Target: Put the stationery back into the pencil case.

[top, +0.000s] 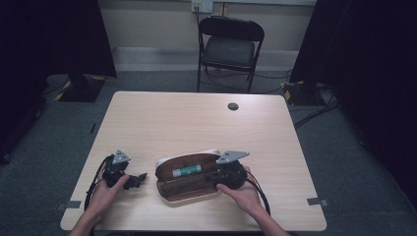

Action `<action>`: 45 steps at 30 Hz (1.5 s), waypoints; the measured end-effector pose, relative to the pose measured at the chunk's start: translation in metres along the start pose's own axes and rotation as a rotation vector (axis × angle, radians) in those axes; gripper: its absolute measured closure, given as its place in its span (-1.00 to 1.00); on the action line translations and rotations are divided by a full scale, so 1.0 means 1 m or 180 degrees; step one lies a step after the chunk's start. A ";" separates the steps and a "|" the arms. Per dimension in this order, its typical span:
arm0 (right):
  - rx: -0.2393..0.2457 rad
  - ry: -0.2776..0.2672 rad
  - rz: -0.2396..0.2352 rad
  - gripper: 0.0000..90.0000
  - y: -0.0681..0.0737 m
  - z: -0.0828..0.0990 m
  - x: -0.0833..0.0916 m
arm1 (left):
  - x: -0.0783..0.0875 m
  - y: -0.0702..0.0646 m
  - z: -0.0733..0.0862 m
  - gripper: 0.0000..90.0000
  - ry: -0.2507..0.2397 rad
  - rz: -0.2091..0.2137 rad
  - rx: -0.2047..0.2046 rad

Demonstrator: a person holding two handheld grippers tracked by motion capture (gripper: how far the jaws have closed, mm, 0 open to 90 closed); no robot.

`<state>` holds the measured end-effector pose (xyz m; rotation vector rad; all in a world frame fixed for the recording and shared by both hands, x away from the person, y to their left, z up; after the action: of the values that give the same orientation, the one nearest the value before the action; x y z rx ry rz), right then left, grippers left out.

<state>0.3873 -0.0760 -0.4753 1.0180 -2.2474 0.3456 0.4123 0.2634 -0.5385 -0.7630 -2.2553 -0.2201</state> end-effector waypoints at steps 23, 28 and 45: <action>-0.0398 -0.0218 0.0488 -0.01 -0.055 0.032 0.057 | 0.001 0.000 0.000 -1.00 0.0025 -0.0027 -0.0005; -0.0524 -0.0217 0.0681 -0.04 -0.074 0.049 0.069 | 0.001 0.000 0.001 -1.00 0.0027 -0.0037 -0.0004; -0.1070 0.0091 0.1144 -0.56 -0.148 0.095 0.080 | 0.001 0.000 0.001 -1.00 0.0028 -0.0040 -0.0002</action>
<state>0.4160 -0.2658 -0.4990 0.4335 -2.3563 0.1225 0.4113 0.2641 -0.5383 -0.7468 -2.2523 -0.2296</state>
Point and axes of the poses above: each handheld gripper's, and its own axes: x roughly backward along the jaws, z roughly out of its underside, y roughly to its left, the point moved 5 cm from there along -x, roughly forward along the jaws, and after that the axes turned 5 degrees about z, right-handed, at the moved point
